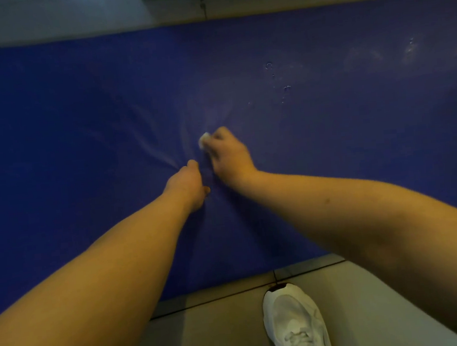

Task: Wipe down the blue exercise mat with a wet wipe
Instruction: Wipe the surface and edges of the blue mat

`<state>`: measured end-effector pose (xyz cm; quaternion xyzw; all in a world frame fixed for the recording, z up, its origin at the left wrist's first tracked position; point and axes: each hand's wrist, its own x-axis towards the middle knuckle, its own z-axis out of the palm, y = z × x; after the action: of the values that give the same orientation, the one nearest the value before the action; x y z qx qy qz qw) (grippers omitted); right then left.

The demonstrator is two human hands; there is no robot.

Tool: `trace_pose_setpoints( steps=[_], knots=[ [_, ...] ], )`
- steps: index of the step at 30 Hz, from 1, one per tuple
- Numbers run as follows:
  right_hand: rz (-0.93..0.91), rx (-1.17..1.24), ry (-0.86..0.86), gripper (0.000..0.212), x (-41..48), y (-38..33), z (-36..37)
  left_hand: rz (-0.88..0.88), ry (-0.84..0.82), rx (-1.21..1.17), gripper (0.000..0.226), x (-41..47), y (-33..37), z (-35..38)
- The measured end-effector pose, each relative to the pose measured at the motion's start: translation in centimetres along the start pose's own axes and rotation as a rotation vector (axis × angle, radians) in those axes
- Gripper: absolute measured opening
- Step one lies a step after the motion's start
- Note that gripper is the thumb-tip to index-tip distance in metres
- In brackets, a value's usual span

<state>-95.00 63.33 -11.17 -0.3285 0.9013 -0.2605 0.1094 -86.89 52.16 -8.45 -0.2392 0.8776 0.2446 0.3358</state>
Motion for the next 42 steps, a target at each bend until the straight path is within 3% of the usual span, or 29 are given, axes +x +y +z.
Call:
trace_pose_setpoints(
  steps=[4,7,11,14,18,22,24,27,30,33,35,38,42],
  knots=[
    [-0.197,0.000,-0.083,0.003,0.4,-0.7,0.3,0.002,-0.005,-0.021,0.049,-0.1,0.0,0.1],
    [-0.016,-0.007,-0.013,0.011,3.1,2.6,-2.5,-0.014,-0.006,-0.038,0.040,0.0,-0.2,0.0],
    [0.377,-0.051,0.119,0.026,5.8,7.5,-7.4,-0.004,-0.009,-0.020,0.037,0.0,-0.2,0.1],
    [0.460,-0.126,0.139,0.024,6.7,7.9,-7.2,0.010,-0.002,-0.026,0.035,0.0,-0.3,0.2],
    [0.297,-0.074,0.088,0.019,5.7,3.1,-2.8,0.015,0.011,-0.032,0.034,-0.1,-0.5,0.2],
    [-0.067,0.011,-0.069,0.011,3.9,-1.5,0.8,0.016,0.016,-0.037,0.034,-0.4,-0.4,0.1],
    [-0.245,-0.022,-0.134,0.017,3.8,-1.9,0.9,0.025,0.011,-0.060,0.031,-0.5,-0.4,-0.1],
    [-0.285,-0.105,-0.141,0.021,5.1,0.1,-1.1,0.055,-0.033,-0.038,0.029,-0.6,-0.3,-0.9],
    [-0.036,-0.142,-0.068,0.007,7.0,4.3,-4.4,0.035,0.033,0.025,0.027,-0.1,-0.2,-2.9],
    [0.291,-0.175,0.048,0.024,8.4,8.6,-6.9,-0.016,0.284,-0.006,0.031,1.5,-0.9,-5.6],
    [0.423,-0.141,0.083,0.027,8.9,8.7,-7.0,-0.044,0.327,-0.163,0.036,3.0,-1.6,-7.3],
    [0.439,-0.045,0.149,0.028,8.9,5.1,-5.0,-0.035,0.215,-0.280,0.045,4.7,-2.3,-8.3],
    [0.196,0.023,0.060,0.008,8.6,-1.1,0.4,-0.036,0.171,-0.283,0.044,5.7,-2.4,-8.3]
  ],
)
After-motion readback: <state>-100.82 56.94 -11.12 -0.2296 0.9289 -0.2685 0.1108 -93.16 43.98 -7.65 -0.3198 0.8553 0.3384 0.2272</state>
